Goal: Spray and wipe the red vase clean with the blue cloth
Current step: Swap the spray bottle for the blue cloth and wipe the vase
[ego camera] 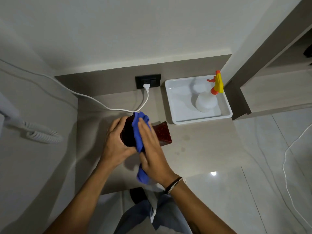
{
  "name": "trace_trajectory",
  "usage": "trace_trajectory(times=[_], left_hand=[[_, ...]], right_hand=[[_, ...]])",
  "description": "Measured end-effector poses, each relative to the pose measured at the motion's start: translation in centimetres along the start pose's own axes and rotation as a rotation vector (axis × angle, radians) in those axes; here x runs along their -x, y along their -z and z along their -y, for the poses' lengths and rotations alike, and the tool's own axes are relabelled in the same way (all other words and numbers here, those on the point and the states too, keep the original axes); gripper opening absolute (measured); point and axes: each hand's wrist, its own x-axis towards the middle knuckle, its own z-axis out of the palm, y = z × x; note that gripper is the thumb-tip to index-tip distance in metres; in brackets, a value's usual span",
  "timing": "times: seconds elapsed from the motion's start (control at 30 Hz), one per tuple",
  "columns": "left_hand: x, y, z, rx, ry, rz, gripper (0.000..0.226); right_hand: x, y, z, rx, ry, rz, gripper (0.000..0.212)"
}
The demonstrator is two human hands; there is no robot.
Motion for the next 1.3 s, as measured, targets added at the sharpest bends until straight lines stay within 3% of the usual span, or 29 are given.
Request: trace_trajectory(times=[0.07, 0.2, 0.33, 0.43, 0.5, 0.6, 0.7, 0.8, 0.87, 1.0, 1.13, 1.23, 1.3], left_hand=[[0.1, 0.2, 0.5, -0.013, 0.026, 0.000, 0.103], [0.4, 0.9, 1.2, -0.017, 0.091, 0.007, 0.105], [0.2, 1.1, 1.3, 0.190, 0.288, -0.070, 0.083], [0.3, 0.7, 0.8, 0.282, 0.514, -0.110, 0.059], [0.2, 0.8, 0.1, 0.287, 0.600, -0.117, 0.056], [0.1, 1.3, -0.4, 0.115, 0.578, 0.001, 0.095], [0.8, 2.0, -1.0, -0.151, 0.390, 0.205, 0.111], [1.5, 2.2, -1.2, -0.323, 0.259, 0.315, 0.143], [1.5, 2.2, -1.0, -0.415, 0.141, 0.276, 0.145], [1.3, 1.8, -0.7, -0.274, 0.048, 0.139, 0.113], [1.5, 1.4, -0.5, -0.267, 0.053, 0.059, 0.105], [1.1, 0.6, -0.5, -0.265, 0.004, 0.040, 0.088], [0.9, 0.6, -0.4, -0.276, -0.028, 0.038, 0.078]], right_hand=[[0.2, 0.1, -1.0, -0.012, -0.017, 0.023, 0.094], [0.9, 4.3, -5.7, 0.171, -0.284, -0.019, 0.091], [2.4, 7.3, -7.1, -0.169, -0.448, -0.294, 0.074], [2.7, 7.6, -6.3, -0.420, -0.577, -0.302, 0.071], [2.2, 7.4, -5.8, -0.543, -0.645, -0.292, 0.072], [1.1, 7.1, -5.3, -0.636, -0.688, -0.303, 0.068], [0.2, 7.2, -5.5, -0.685, -0.739, -0.321, 0.062], [-0.5, 7.3, -5.6, -0.652, -0.762, -0.326, 0.059], [-0.9, 7.4, -5.8, -0.627, -0.754, -0.323, 0.060], [-0.7, 6.8, -4.8, -0.448, -0.634, -0.334, 0.063], [1.1, 4.4, -2.1, -0.129, -0.290, -0.421, 0.079], [1.9, 1.0, 0.5, 0.018, 0.008, -0.148, 0.083], [2.2, -0.5, 0.4, 0.099, 0.059, 0.033, 0.100]])
